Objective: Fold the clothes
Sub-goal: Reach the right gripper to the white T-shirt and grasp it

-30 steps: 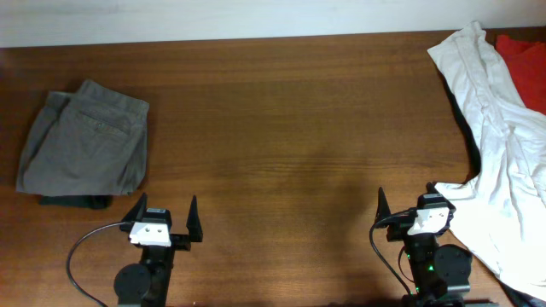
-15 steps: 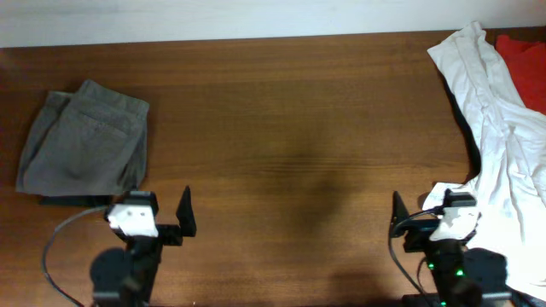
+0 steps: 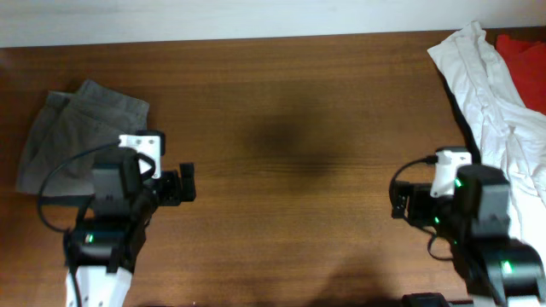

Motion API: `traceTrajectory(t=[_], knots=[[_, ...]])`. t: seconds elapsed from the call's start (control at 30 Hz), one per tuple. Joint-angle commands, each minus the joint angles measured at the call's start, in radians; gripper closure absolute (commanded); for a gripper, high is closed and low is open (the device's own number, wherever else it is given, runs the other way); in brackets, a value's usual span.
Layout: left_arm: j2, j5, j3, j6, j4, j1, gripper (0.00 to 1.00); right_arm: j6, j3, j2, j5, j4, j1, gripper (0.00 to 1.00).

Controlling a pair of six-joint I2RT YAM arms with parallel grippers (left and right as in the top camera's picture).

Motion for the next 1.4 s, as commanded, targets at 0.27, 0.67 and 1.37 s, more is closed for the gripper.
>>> traceTrajectory(t=[0.27, 0.67, 1.37], knots=[[0.058, 0.071, 0.025, 0.000, -0.005, -0.003, 0.01, 0.193, 0.019, 0.372, 0.164, 0.015, -0.255, 0.01], [0.058, 0.071, 0.025, 0.000, 0.014, -0.003, 0.01, 0.184, 0.017, 0.793, 0.158, 0.126, -0.375, 0.01], [0.059, 0.070, 0.025, 0.000, 0.017, -0.003, 0.01, 0.189, 0.017, 0.981, 0.190, 0.171, -0.375, 0.96]])
